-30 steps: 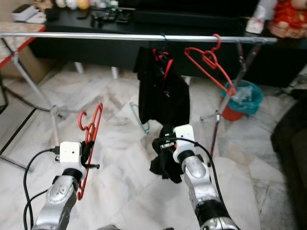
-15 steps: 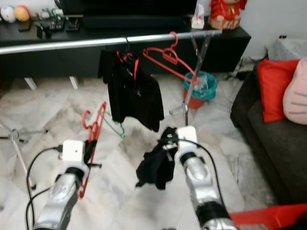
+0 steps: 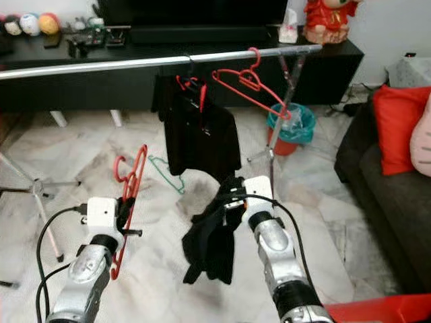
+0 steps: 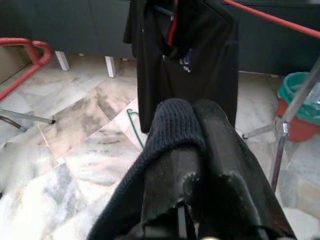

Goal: Hang hanger

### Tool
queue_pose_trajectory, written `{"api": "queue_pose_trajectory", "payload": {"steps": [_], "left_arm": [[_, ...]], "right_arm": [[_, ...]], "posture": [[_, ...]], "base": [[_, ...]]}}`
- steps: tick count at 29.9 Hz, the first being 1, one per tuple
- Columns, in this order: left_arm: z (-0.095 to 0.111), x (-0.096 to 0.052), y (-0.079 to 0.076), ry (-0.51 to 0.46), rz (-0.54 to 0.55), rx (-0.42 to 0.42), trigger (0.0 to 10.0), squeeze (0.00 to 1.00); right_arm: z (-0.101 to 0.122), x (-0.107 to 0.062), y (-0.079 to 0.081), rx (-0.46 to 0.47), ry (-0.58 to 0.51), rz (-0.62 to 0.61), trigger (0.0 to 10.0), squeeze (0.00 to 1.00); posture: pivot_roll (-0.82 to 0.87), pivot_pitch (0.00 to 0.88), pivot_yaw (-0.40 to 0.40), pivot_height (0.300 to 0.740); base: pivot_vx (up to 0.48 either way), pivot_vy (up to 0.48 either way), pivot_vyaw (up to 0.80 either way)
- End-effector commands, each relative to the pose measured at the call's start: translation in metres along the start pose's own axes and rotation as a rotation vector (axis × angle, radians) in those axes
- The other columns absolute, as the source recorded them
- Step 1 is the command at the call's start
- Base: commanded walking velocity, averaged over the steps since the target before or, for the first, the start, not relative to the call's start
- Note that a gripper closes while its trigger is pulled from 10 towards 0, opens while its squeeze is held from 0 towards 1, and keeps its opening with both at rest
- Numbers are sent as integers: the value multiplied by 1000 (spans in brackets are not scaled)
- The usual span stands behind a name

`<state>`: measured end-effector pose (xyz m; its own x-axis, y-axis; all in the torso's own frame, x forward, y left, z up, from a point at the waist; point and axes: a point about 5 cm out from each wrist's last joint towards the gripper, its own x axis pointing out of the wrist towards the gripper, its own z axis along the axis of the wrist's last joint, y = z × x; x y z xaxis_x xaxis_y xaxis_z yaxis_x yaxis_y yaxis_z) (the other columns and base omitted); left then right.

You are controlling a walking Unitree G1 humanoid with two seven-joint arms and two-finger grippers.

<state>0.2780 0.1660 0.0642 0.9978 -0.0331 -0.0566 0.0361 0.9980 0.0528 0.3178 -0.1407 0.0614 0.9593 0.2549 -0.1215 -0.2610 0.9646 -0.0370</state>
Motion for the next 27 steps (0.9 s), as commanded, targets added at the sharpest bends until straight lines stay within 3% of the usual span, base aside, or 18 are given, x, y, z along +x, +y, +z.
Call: {"api": "queue_pose_trajectory", "payload": {"steps": [1, 23, 27], "left_arm": [[-2, -3, 7, 7, 19, -3, 10000, 0], [-1, -3, 8, 10, 22, -2, 10000, 0], [-1, -3, 8, 6, 21, 7, 10000, 0]], "right_arm": [[4, 2, 5, 8, -24, 12, 10000, 0], [2, 3, 7, 10, -20, 17, 10000, 0], [2, 3, 7, 10, -20, 19, 10000, 0]], "posture": [[8, 95, 13, 740], [15, 99, 15, 740], [15, 100, 15, 740]], "base": [[0, 398, 0], [0, 396, 0], [0, 78, 0]]}}
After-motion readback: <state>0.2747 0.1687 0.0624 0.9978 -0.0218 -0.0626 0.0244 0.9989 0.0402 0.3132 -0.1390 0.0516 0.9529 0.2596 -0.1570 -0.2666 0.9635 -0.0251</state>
